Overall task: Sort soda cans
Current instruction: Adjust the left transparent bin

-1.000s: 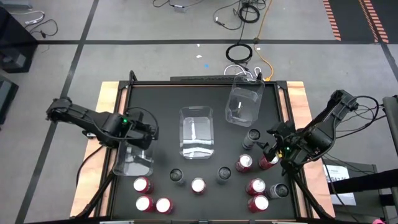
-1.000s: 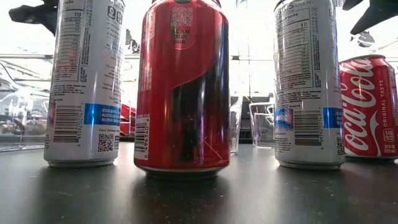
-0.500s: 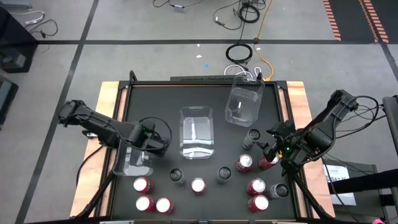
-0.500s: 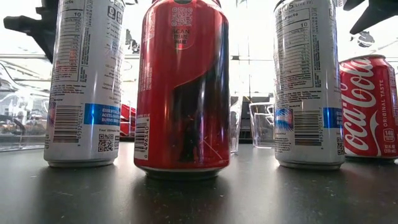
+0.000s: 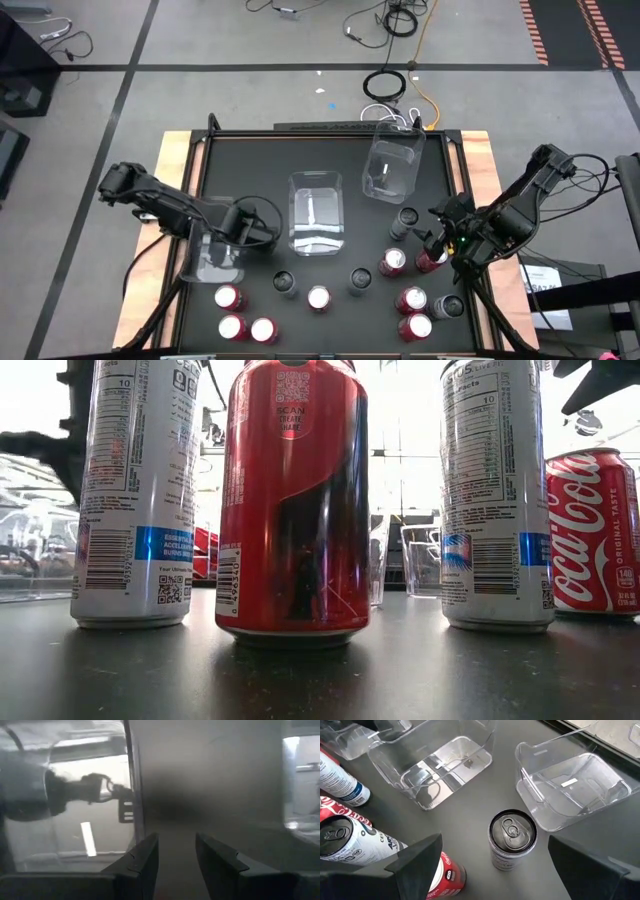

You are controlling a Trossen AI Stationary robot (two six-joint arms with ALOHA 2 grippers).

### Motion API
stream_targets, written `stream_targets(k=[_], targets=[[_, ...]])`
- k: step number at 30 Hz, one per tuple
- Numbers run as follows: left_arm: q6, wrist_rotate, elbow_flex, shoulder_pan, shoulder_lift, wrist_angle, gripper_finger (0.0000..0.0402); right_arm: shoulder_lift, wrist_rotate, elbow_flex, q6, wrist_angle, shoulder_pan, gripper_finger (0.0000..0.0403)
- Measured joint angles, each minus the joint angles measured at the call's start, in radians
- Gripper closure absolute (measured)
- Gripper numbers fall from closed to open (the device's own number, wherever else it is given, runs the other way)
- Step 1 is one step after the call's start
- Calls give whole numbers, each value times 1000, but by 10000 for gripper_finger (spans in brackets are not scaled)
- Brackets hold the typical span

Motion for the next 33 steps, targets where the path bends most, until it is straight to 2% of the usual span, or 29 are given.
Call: stream_targets(k=[7,12,21,33], targets=[[7,7,-16,3,0,84,285,0,0,0,-22,-2,0,46],[20,-49,19,4,-19,85,304,0,0,0,-26,-3,0,46],[31,-97,59,14,-74,-67,307,0,0,0,-30,-5,0,46],[28,-114,60,14,-80,-151,307,0,0,0,-30,-5,0,46]])
